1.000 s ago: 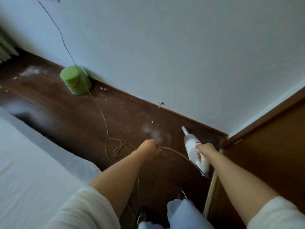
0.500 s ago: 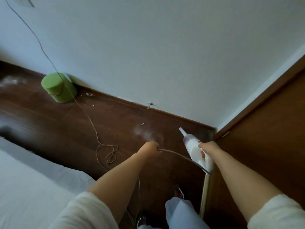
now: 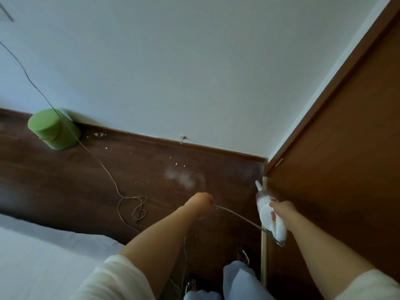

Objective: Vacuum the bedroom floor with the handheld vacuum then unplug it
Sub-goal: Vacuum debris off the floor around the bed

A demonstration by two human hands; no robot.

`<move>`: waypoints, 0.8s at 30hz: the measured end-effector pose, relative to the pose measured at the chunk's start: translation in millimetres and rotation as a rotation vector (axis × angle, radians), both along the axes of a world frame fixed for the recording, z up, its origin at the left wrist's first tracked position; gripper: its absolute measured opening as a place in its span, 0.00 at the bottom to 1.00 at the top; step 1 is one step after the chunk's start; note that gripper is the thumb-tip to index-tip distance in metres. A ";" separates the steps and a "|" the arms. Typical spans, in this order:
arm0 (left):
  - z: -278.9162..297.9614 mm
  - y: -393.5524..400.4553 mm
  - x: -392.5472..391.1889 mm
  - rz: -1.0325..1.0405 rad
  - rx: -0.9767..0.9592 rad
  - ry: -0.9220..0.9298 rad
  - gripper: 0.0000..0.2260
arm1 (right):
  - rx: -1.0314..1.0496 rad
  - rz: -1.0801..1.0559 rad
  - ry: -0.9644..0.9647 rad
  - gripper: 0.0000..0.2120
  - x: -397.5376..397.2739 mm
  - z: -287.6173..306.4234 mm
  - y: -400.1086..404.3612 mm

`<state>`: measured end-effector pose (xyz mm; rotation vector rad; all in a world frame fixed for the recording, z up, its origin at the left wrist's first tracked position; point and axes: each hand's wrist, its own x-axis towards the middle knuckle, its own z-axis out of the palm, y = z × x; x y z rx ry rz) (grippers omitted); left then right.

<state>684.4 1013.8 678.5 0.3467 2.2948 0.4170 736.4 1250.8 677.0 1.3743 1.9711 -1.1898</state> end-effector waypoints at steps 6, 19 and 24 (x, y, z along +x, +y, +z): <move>0.3 -16.7 13.9 0.052 -0.011 -0.015 0.14 | -0.020 0.066 0.026 0.20 -6.3 15.6 -11.5; -0.7 -47.4 31.7 0.107 -0.009 -0.029 0.14 | -0.004 0.515 -0.066 0.06 -10.9 49.2 -67.3; 2.5 -64.3 26.5 0.161 -0.015 -0.028 0.14 | 0.037 0.542 -0.056 0.16 -18.3 38.5 -85.6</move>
